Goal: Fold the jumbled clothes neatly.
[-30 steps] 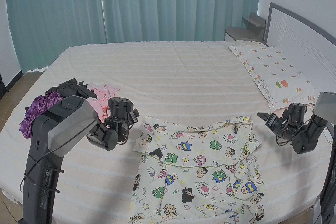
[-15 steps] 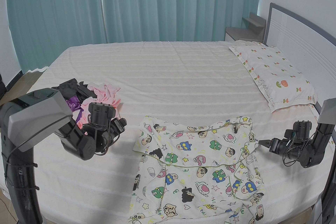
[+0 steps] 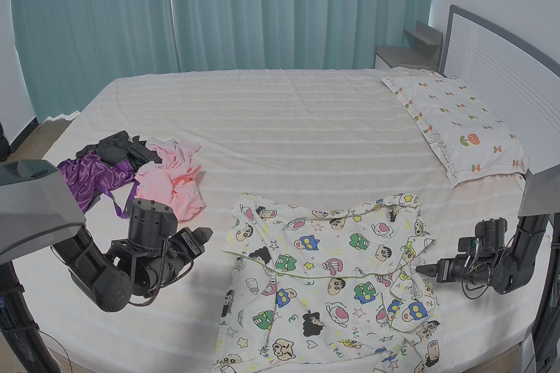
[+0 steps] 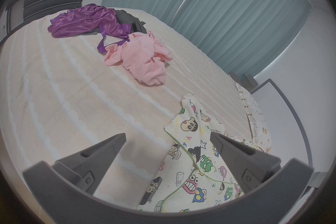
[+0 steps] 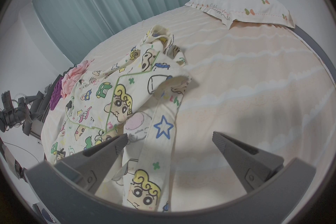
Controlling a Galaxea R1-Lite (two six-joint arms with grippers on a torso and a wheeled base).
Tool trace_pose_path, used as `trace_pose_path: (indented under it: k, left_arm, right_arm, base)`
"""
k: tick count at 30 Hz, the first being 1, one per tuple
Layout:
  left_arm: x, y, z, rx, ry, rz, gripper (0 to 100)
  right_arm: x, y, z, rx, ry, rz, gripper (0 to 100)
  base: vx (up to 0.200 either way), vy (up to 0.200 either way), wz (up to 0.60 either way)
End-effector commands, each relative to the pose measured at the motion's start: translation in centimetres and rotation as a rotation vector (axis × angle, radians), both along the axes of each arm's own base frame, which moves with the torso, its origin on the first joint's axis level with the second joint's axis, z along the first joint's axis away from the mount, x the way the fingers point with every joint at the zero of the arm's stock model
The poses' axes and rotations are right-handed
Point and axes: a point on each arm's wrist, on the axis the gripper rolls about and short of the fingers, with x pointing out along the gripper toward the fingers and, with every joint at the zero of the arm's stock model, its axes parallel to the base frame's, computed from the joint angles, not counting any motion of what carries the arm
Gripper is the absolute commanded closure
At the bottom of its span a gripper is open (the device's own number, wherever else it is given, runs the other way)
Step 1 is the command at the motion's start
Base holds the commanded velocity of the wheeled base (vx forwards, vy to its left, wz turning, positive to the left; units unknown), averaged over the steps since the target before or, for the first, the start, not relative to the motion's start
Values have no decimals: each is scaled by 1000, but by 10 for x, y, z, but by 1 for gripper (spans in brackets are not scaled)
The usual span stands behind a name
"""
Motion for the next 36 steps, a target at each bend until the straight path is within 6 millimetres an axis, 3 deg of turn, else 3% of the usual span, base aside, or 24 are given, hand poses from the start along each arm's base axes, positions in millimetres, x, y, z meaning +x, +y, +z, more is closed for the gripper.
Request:
trace_pose_path:
  k: [1,2,3,15,23,27,36]
  left_arm:
    - [-4,1,3,-2,-9,-1,0]
    - [-3,1,3,-1,-7,-1,0]
    - [-3,1,3,-1,-7,-1,0]
    - [-3,1,2,3,-6,-1,0]
    - [-6,0,0,13,4,-4,0]
    - [-10,-1,-3,24,18,-17,0]
    - [-20,-7,-10,82,49,-92,0]
  right_arm:
    - [0,4,-6,0,19,16,0]
    - [1,8,-8,0,22,28,0]
    - [1,9,-9,0,26,33,100]
    - [-3,9,2,1,-4,23,100]
    - [-14,6,25,-43,-60,-17,100]
    - [-14,-11,43,-100,-130,-67,100]
    - [-6,-42,40,-184,-148,-115,100]
  base:
    - [0,0,0]
    - [0,0,0]
    - [0,0,0]
    - [0,0,0]
    - [0,0,0]
    - [0,0,0]
    - [0,0,0]
